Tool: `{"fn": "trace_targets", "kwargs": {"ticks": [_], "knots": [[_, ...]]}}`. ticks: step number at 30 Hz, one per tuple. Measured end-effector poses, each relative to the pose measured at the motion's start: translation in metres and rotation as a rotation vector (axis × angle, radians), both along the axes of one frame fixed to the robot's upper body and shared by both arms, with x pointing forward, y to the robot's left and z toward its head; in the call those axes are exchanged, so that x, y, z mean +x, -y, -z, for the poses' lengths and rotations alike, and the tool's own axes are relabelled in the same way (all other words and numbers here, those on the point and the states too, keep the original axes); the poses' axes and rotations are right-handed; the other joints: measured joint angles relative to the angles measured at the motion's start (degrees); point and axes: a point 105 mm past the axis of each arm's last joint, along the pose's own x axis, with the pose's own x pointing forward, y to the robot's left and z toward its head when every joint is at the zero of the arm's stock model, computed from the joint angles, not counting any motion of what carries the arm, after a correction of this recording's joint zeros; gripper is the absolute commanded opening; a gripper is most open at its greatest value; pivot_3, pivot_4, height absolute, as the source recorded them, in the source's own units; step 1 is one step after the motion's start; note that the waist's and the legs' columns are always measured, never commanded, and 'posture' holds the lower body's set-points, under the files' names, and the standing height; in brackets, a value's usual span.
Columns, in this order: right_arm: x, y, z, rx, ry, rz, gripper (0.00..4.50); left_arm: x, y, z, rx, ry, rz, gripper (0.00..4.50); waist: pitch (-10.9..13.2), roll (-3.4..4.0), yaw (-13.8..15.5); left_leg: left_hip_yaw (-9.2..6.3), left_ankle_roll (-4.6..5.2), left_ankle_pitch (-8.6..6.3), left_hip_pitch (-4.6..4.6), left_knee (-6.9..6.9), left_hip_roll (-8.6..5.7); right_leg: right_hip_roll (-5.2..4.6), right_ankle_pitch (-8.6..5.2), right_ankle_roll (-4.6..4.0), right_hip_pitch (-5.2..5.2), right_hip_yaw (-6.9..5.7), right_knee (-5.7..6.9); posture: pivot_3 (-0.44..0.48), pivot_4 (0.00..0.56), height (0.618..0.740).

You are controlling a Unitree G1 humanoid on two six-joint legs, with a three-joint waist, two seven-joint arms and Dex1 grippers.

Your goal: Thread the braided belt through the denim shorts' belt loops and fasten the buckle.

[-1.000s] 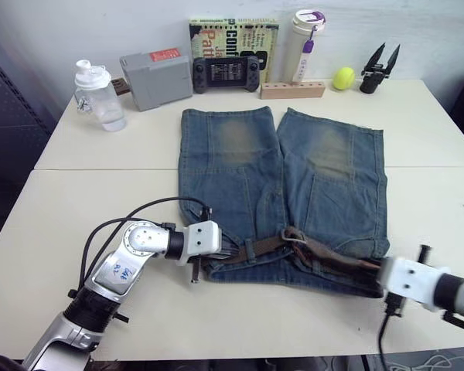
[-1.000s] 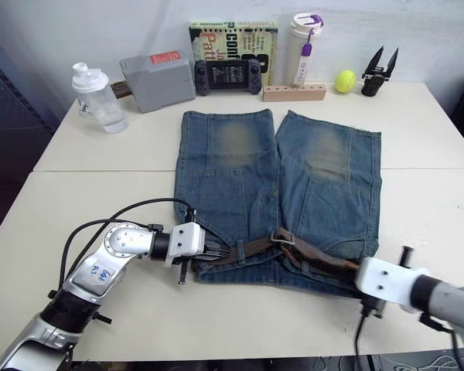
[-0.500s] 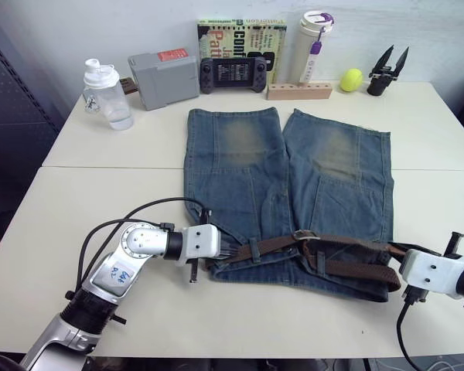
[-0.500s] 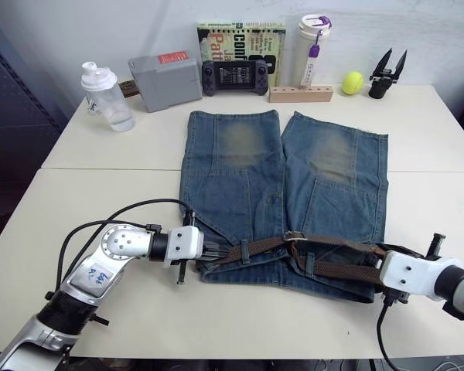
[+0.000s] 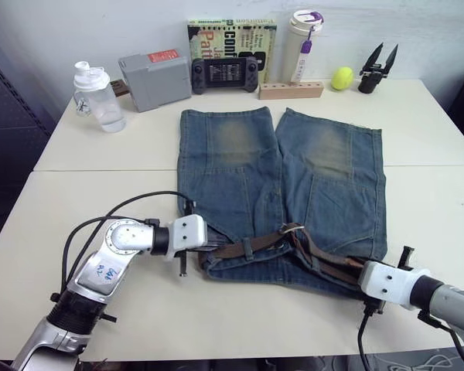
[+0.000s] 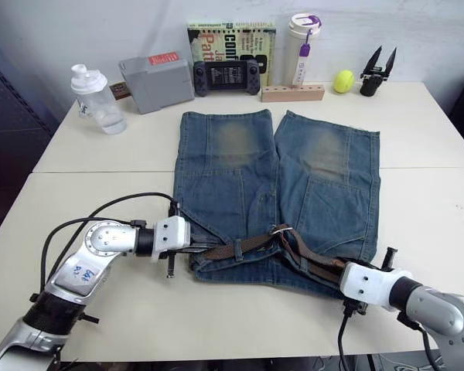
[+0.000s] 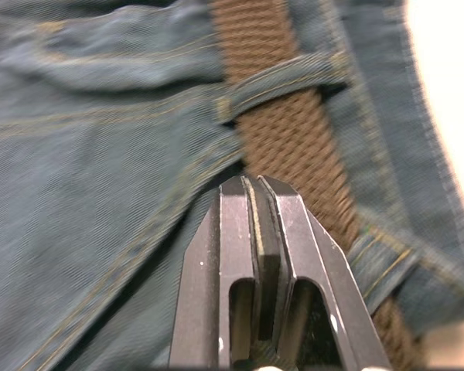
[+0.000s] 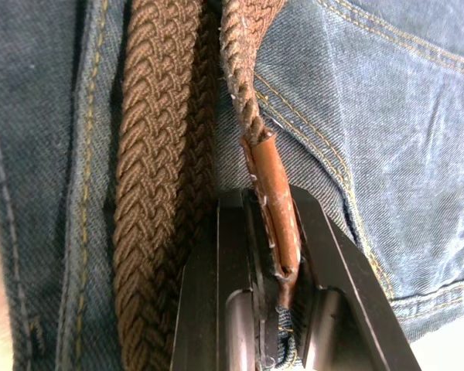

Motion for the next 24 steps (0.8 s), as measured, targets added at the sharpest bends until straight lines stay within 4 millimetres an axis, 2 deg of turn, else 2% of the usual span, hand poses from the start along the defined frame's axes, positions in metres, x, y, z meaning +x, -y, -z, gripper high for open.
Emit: {"fn": "trace_targets", "kwargs": {"ticks": [1, 2, 5, 8, 10, 11, 14, 17, 20, 24], "knots": [[0.001, 0.003, -0.001, 0.004, 0.001, 0.018, 1.18, 0.0, -0.002, -0.003, -0.017, -0.012, -0.009, 0.12, 0.0, 0.0, 0.02, -0.01, 0.0, 0.0, 0.0, 0.0, -0.02, -0.03, 0.0, 0.0, 0.0, 0.01, 0.0, 0.0, 0.15, 0.731], [0.002, 0.006, -0.003, 0.011, 0.004, 0.04, 1.65, -0.001, -0.003, -0.007, -0.034, -0.023, -0.015, 0.12, 0.0, 0.0, 0.08, -0.05, 0.0, 0.0, 0.0, 0.0, -0.02, -0.05, 0.0, 0.0, 0.0, 0.01, 0.0, 0.0, 0.15, 0.731], [0.004, 0.016, -0.012, 0.07, -0.001, 0.106, 3.21, -0.006, -0.005, -0.02, -0.092, -0.066, -0.02, 1.09, 0.01, 0.0, 0.26, -0.11, 0.0, 0.0, -0.06, 0.0, -0.01, -0.08, 0.0, 0.0, -0.01, -0.01, -0.02, 0.0, 0.15, 0.731], [0.003, 0.022, -0.021, 0.144, -0.016, 0.135, 4.47, -0.009, -0.005, -0.03, -0.146, -0.098, -0.028, 2.26, 0.02, 0.02, 0.37, -0.14, 0.0, 0.0, -0.05, 0.0, -0.02, -0.07, 0.0, 0.01, -0.01, 0.0, -0.02, 0.0, 0.15, 0.731], [-0.002, 0.017, -0.034, 0.242, -0.04, 0.115, 4.5, -0.012, -0.004, -0.035, -0.169, -0.111, -0.03, 3.17, 0.04, 0.04, 0.34, -0.16, 0.0, 0.0, -0.04, -0.01, -0.03, -0.05, 0.0, 0.01, -0.02, 0.01, -0.01, 0.0, 0.15, 0.731], [-0.003, 0.015, -0.036, 0.263, -0.044, 0.106, 4.5, -0.012, -0.003, -0.036, -0.174, -0.114, -0.029, 3.46, 0.04, 0.04, 0.28, -0.16, 0.0, 0.0, -0.03, -0.01, -0.03, -0.04, 0.0, 0.01, -0.02, 0.01, -0.01, 0.0, 0.15, 0.731], [-0.015, -0.004, -0.059, 0.386, -0.093, 0.013, 4.5, -0.014, 0.0, -0.036, -0.191, -0.136, -0.032, 3.46, 0.04, 0.05, 0.04, -0.18, 0.0, 0.0, -0.01, -0.02, -0.03, -0.04, 0.0, 0.0, -0.02, 0.03, -0.01, 0.0, 0.15, 0.731], [-0.026, -0.022, -0.067, 0.449, -0.169, -0.06, 4.5, -0.016, 0.004, -0.033, -0.19, -0.144, -0.018, 3.46, 0.05, 0.03, 0.12, -0.19, 0.01, -0.01, -0.01, -0.02, -0.04, -0.05, 0.0, 0.0, -0.01, 0.03, -0.01, 0.0, 0.15, 0.731], [-0.034, -0.04, -0.059, 0.465, -0.256, -0.102, 4.5, -0.018, 0.021, -0.023, -0.149, -0.132, 0.036, 3.46, 0.06, 0.01, 0.29, -0.17, 0.03, -0.02, -0.02, 0.0, -0.1, -0.07, 0.0, 0.0, -0.01, 0.04, -0.01, 0.0, 0.15, 0.731], [-0.031, -0.046, -0.044, 0.421, -0.271, -0.088, 4.5, -0.015, 0.033, -0.017, -0.076, -0.061, 0.067, 3.46, 0.06, 0.01, 0.17, -0.1, 0.02, -0.02, -0.02, -0.04, -0.1, -0.04, 0.0, 0.0, -0.07, 0.06, 0.0, 0.0, 0.15, 0.731]]}}
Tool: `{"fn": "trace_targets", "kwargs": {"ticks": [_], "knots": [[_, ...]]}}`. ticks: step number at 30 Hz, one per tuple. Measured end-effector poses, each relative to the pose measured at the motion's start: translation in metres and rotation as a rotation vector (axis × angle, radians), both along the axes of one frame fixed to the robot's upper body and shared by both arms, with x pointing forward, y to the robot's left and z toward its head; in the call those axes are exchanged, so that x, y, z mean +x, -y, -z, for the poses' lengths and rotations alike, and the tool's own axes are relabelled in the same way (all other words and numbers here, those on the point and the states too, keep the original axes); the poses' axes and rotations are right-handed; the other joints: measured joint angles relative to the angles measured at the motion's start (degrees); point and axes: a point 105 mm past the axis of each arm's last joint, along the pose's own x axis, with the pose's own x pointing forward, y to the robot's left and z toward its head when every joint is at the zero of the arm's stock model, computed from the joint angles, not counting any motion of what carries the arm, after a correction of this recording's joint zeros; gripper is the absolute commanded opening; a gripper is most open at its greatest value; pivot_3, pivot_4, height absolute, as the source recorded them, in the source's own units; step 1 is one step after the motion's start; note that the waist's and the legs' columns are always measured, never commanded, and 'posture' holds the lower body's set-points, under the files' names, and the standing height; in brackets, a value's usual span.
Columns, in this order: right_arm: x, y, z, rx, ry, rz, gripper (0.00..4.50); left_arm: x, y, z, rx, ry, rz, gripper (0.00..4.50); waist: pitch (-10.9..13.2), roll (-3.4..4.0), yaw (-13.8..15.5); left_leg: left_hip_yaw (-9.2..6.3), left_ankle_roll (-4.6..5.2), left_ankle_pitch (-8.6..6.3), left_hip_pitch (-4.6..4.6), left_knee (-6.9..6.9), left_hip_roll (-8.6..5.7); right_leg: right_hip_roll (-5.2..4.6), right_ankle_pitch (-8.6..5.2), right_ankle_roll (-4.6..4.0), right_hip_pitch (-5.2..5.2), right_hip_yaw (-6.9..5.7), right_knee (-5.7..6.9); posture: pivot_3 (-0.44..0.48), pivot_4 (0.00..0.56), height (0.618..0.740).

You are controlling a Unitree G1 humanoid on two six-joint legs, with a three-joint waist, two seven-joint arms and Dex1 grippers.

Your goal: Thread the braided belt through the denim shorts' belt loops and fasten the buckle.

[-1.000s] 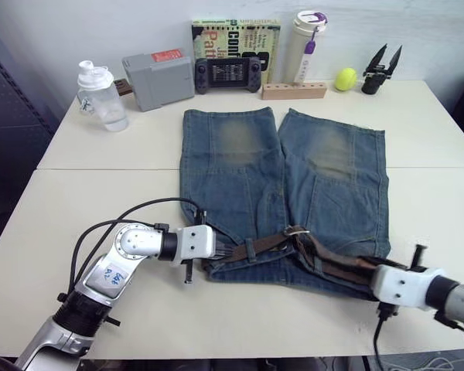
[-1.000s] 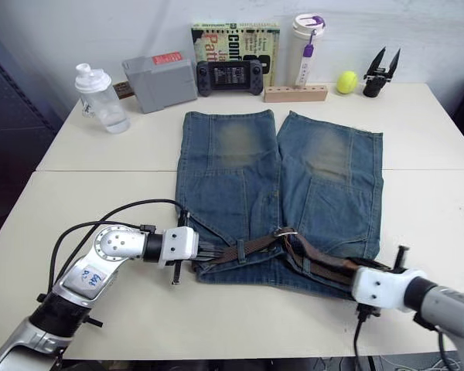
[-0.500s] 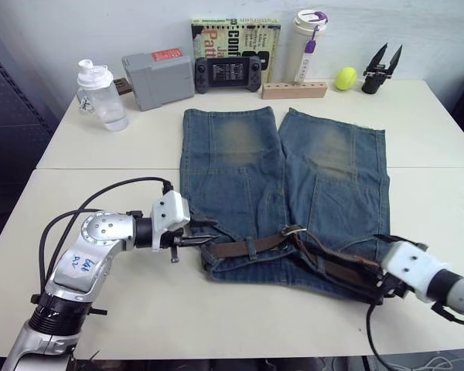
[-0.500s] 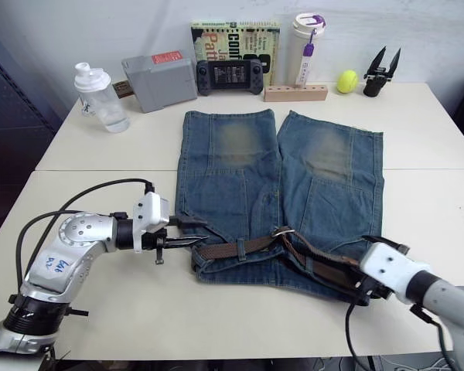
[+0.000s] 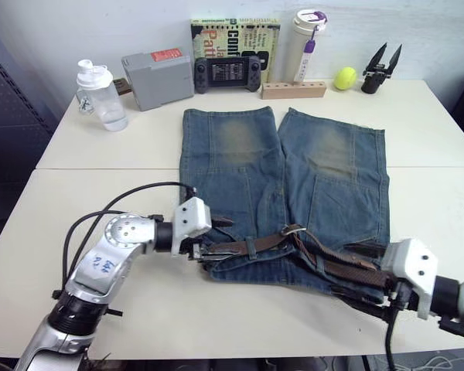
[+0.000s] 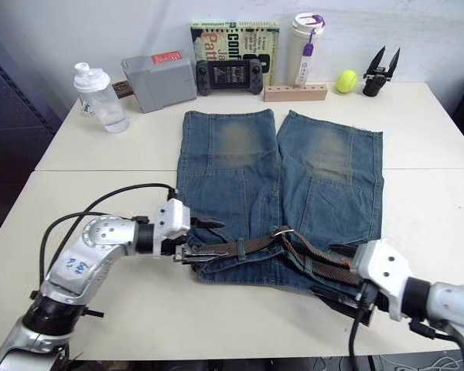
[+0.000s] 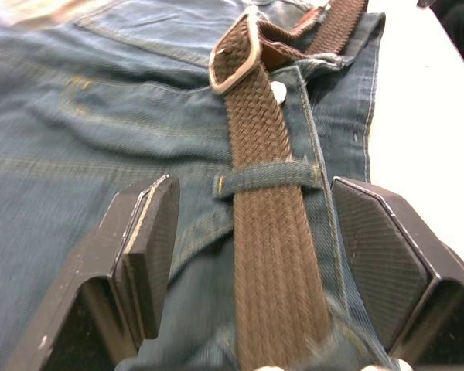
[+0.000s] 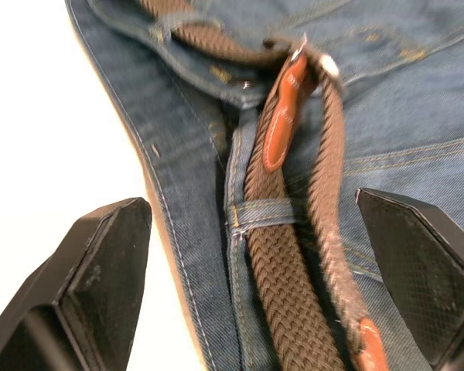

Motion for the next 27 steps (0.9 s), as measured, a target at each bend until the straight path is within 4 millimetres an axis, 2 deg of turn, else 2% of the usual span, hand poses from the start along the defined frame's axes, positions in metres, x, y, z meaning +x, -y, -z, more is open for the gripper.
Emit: {"fn": "trace_targets", "kwargs": {"ticks": [6, 12, 18, 27], "knots": [[-0.008, -0.001, 0.022, -0.047, -0.014, 0.031, 4.5, 0.005, 0.005, 0.013, 0.092, 0.078, -0.04, 3.46, 0.0, 0.0, 0.13, 0.06, 0.0, 0.0, -0.04, 0.03, -0.01, -0.01, 0.0, 0.0, 0.01, -0.01, 0.0, 0.0, 0.15, 0.731], [-0.01, -0.004, 0.024, -0.104, 0.117, 0.051, 4.5, 0.004, 0.003, 0.024, 0.174, 0.154, -0.105, 3.46, 0.0, 0.0, -0.17, 0.03, 0.0, 0.0, 0.03, 0.01, 0.03, 0.01, 0.0, 0.0, 0.0, 0.04, 0.01, 0.0, 0.15, 0.731], [-0.012, -0.01, 0.034, -0.067, 0.112, 0.08, 4.5, 0.003, 0.002, 0.025, 0.192, 0.19, -0.148, 3.46, 0.0, 0.0, -0.2, 0.02, -0.01, 0.0, 0.03, 0.02, 0.07, 0.02, -0.01, -0.01, 0.01, 0.04, 0.01, 0.0, 0.15, 0.731], [-0.011, -0.006, 0.048, -0.069, 0.081, 0.131, 4.5, 0.004, -0.016, 0.027, 0.158, 0.176, -0.245, 3.46, 0.0, 0.01, -0.28, 0.0, -0.01, 0.0, 0.05, 0.0, 0.12, 0.02, -0.02, -0.04, -0.02, 0.03, 0.03, 0.0, 0.15, 0.731]]}}
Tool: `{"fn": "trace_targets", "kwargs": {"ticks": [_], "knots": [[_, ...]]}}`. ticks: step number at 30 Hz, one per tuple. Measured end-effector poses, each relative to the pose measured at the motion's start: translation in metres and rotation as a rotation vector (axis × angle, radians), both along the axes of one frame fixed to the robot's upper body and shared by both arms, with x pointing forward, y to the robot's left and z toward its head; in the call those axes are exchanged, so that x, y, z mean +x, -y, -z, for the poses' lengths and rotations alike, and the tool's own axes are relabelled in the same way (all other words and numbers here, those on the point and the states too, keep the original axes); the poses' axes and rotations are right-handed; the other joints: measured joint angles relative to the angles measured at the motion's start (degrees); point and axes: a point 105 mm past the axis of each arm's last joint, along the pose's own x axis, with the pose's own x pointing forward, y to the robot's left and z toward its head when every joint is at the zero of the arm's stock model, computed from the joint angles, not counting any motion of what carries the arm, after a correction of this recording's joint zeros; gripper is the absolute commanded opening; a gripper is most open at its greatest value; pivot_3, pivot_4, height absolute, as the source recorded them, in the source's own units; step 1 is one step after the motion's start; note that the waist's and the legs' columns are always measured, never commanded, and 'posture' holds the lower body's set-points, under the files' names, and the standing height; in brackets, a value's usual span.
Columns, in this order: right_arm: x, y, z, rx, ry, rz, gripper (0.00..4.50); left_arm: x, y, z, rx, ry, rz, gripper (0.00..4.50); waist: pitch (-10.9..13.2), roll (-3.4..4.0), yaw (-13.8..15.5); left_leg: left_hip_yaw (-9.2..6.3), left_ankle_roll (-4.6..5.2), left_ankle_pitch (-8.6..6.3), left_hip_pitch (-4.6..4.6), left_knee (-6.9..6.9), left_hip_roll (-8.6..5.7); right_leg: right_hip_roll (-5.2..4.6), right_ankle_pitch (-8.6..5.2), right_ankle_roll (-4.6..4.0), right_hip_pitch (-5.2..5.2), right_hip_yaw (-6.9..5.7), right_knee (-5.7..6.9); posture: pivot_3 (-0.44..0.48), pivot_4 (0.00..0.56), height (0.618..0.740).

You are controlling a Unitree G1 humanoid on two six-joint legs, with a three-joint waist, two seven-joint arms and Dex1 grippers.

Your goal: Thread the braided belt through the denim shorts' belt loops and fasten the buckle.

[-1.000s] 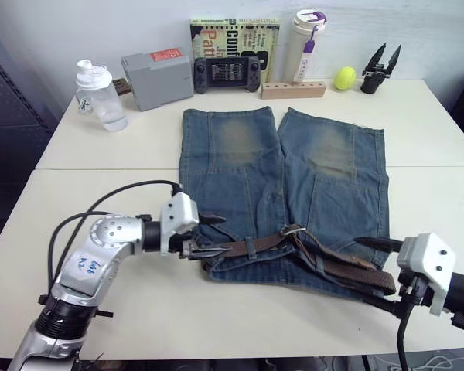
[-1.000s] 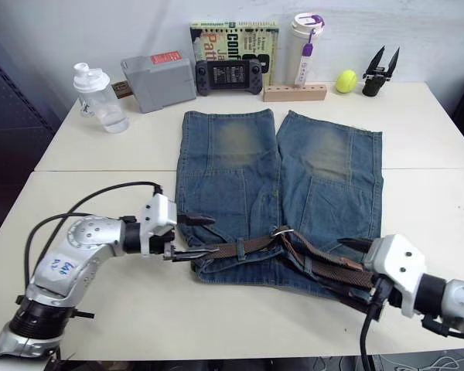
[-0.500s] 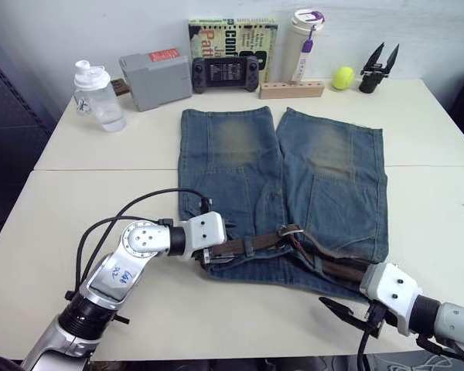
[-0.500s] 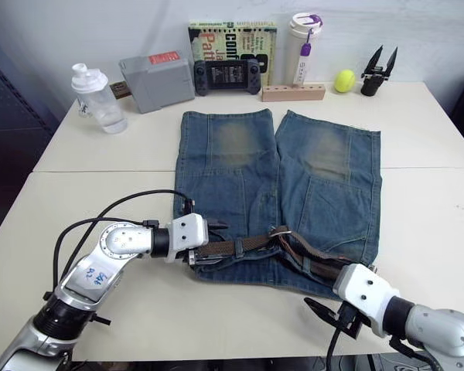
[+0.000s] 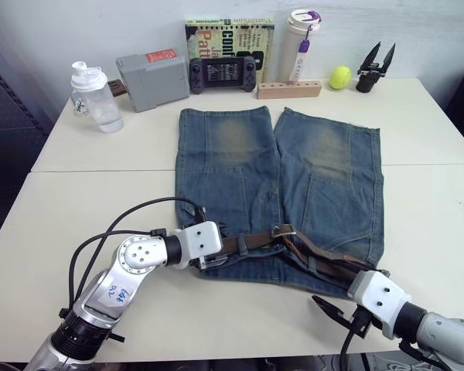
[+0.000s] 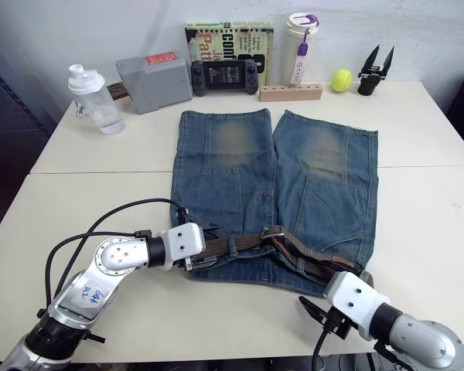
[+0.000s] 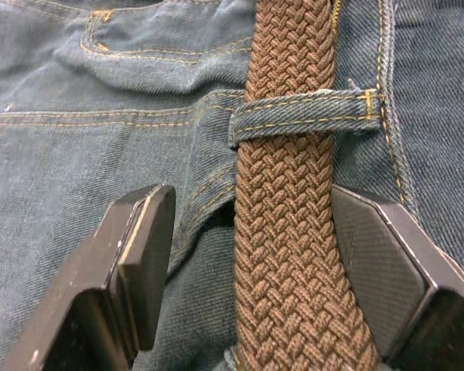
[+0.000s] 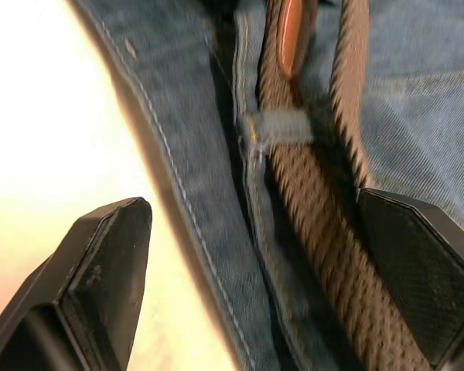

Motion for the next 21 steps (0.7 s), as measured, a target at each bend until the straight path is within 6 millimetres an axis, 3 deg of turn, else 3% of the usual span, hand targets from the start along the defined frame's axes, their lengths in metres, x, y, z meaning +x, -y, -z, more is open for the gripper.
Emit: {"fn": "trace_targets", "kwargs": {"ticks": [10, 21], "knots": [[0.011, -0.005, 0.008, 0.164, -0.113, 0.154, 4.5, -0.009, -0.012, -0.004, -0.078, -0.091, -0.008, 3.46, 0.0, -0.01, -0.08, -0.05, 0.0, -0.01, -0.02, 0.0, 0.06, -0.05, -0.02, -0.04, -0.02, -0.02, 0.06, 0.0, 0.15, 0.731], [0.004, -0.014, -0.003, 0.199, -0.193, 0.041, 4.5, -0.006, -0.038, -0.016, -0.092, -0.09, -0.067, 3.46, 0.01, 0.0, -0.02, -0.05, 0.02, -0.03, -0.03, 0.0, 0.01, -0.07, -0.02, -0.04, -0.03, -0.02, 0.05, 0.0, 0.15, 0.731]]}}
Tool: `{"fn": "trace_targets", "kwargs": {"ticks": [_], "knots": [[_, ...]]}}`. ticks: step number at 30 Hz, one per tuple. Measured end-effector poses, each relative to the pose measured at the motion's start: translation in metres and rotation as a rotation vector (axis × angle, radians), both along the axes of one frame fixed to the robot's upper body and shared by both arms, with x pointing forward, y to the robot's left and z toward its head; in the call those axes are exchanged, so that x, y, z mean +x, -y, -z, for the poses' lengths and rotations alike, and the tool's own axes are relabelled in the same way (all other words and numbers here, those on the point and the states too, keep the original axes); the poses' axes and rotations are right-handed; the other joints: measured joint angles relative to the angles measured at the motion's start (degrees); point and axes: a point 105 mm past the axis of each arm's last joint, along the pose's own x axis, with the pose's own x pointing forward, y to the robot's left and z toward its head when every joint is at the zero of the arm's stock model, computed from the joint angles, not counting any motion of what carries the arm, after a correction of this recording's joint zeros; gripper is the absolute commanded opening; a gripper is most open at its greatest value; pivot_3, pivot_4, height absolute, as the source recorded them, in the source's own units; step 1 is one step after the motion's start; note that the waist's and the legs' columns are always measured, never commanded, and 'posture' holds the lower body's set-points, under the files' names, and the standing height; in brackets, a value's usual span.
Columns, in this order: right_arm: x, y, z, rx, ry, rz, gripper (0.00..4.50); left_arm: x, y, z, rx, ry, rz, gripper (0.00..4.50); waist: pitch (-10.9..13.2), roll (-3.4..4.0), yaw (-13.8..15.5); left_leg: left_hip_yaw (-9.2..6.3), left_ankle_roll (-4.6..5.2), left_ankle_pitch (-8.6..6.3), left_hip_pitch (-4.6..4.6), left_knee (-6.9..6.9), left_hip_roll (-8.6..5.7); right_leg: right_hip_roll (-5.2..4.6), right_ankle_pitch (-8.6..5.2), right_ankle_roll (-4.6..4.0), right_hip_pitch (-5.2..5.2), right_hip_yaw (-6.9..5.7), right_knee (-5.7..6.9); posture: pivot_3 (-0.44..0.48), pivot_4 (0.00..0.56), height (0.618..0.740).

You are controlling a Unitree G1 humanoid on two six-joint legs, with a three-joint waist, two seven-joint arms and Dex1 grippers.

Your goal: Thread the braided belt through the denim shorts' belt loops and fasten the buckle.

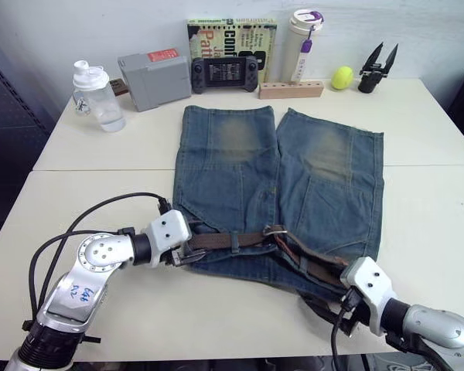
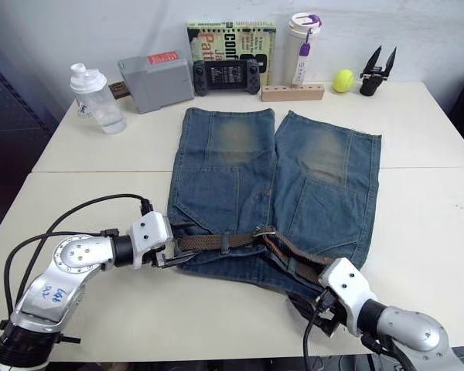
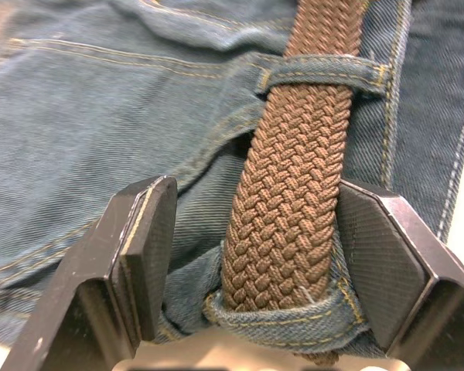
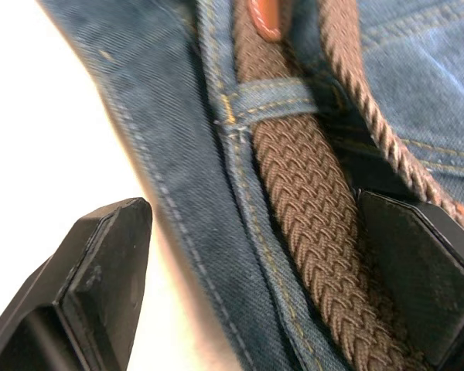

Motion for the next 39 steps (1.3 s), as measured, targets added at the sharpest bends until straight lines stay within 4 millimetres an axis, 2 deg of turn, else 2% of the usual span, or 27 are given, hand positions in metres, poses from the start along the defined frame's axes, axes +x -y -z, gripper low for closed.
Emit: {"fn": "trace_targets", "kwargs": {"ticks": [6, 9, 11, 13, 20, 24, 33, 39], "knots": [[-0.002, 0.003, -0.027, -0.085, 0.111, -0.142, 4.5, -0.003, -0.001, 0.003, -0.008, -0.014, -0.008, 3.46, 0.03, 0.0, -0.01, 0.02, 0.0, 0.0, 0.01, 0.0, -0.03, 0.03, 0.0, 0.0, 0.0, 0.0, 0.0, 0.0, 0.15, 0.731], [-0.003, -0.005, -0.043, -0.025, 0.157, -0.182, 4.5, -0.003, -0.001, 0.003, -0.01, -0.012, -0.009, 3.46, 0.04, -0.01, 0.03, 0.01, 0.0, 0.0, 0.01, 0.01, -0.02, 0.01, 0.0, 0.0, 0.0, 0.0, 0.0, 0.0, 0.15, 0.731], [-0.003, -0.009, -0.05, 0.022, 0.159, -0.191, 4.1, -0.003, -0.001, 0.003, -0.011, -0.011, -0.01, 3.55, 0.04, -0.02, 0.04, 0.01, 0.0, 0.0, 0.0, 0.01, 0.0, -0.01, 0.0, 0.01, 0.0, 0.01, 0.0, 0.0, 0.15, 0.731], [-0.002, -0.013, -0.053, 0.069, 0.156, -0.185, 3.43, -0.003, -0.001, 0.003, -0.011, -0.011, -0.015, 3.55, 0.04, -0.02, 0.04, 0.01, 0.0, 0.0, 0.0, 0.01, -0.01, -0.01, 0.01, 0.01, 0.01, 0.0, 0.0, 0.0, 0.15, 0.731], [-0.002, -0.036, -0.038, 0.162, 0.064, -0.206, 0.05, -0.003, 0.001, 0.001, -0.012, -0.004, -0.019, 3.55, 0.04, -0.02, 0.0, 0.01, 0.0, 0.0, 0.01, 0.01, -0.01, -0.01, 0.0, 0.0, 0.0, 0.01, 0.01, 0.0, 0.15, 0.731], [0.008, -0.045, -0.027, 0.142, 0.065, -0.184, 0.05, -0.002, 0.002, -0.001, -0.012, 0.001, -0.015, 3.55, 0.04, -0.02, 0.05, 0.0, -0.01, 0.0, -0.02, 0.01, -0.03, -0.01, 0.0, 0.0, -0.01, -0.01, 0.0, 0.0, 0.15, 0.731], [0.013, -0.038, 0.011, 0.052, -0.04, -0.092, 0.05, -0.005, 0.003, -0.007, -0.026, 0.018, 0.008, 3.55, 0.04, -0.03, -0.05, 0.02, -0.01, -0.01, -0.02, 0.01, -0.02, 0.01, 0.0, 0.0, -0.02, -0.01, -0.02, 0.0, 0.15, 0.731], [0.012, -0.043, 0.013, 0.054, -0.097, -0.095, 0.05, -0.011, -0.001, -0.022, -0.088, 0.046, 0.004, 3.55, -0.04, -0.15, -0.1, -0.03, -0.02, -0.01, 0.01, 0.0, 0.07, 0.01, 0.0, 0.0, 0.0, -0.02, -0.02, 0.0, 0.15, 0.731]]}}
